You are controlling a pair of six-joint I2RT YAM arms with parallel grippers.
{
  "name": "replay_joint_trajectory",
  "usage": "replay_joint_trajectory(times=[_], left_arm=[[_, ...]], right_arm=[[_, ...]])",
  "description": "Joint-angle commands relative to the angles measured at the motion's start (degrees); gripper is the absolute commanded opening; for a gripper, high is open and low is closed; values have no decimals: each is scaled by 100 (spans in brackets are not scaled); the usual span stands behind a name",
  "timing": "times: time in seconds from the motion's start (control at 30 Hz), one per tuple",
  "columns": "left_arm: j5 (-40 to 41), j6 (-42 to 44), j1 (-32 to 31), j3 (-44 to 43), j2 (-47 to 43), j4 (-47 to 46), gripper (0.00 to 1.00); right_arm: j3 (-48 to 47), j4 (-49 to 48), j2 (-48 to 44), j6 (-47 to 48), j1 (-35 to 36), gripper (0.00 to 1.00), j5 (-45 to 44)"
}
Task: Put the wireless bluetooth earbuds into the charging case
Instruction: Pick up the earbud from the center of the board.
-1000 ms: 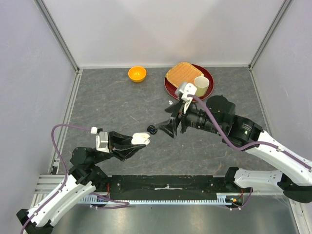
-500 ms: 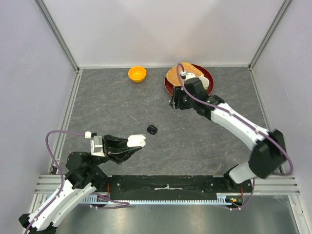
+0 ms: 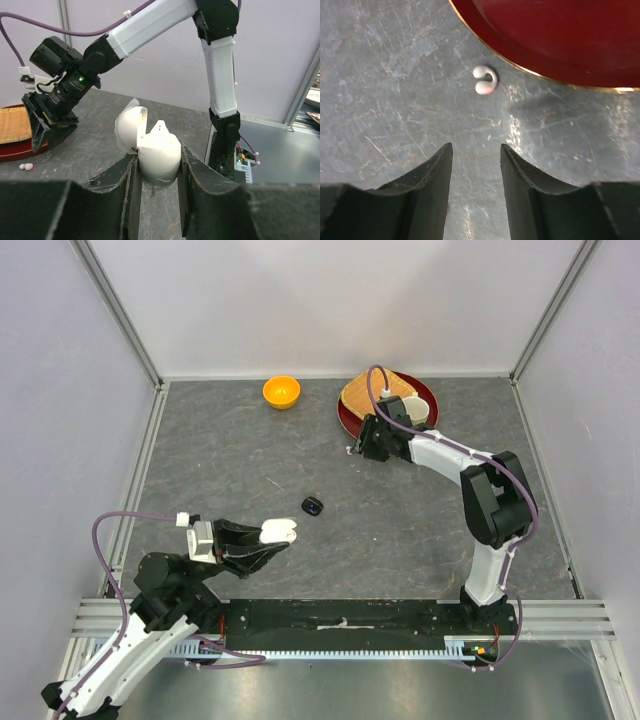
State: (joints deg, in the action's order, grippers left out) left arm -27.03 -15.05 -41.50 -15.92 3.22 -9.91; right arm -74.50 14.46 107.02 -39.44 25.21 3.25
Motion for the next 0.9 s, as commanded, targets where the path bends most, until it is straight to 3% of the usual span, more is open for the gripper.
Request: replay_joint_trajectory(times=[0.0,0.3,0.87], left_arm=[[145,257,1,-201,-103,77,2],[171,327,-8,-201,-68,130,2],[259,450,-8,-324,-94,200,2]], right_arm=[[-451,-540,467,-415,-34,48,255],[-531,-742,855,-626,-104,42,-34],[-460,-1059,1005,-723,-218,41,-131]])
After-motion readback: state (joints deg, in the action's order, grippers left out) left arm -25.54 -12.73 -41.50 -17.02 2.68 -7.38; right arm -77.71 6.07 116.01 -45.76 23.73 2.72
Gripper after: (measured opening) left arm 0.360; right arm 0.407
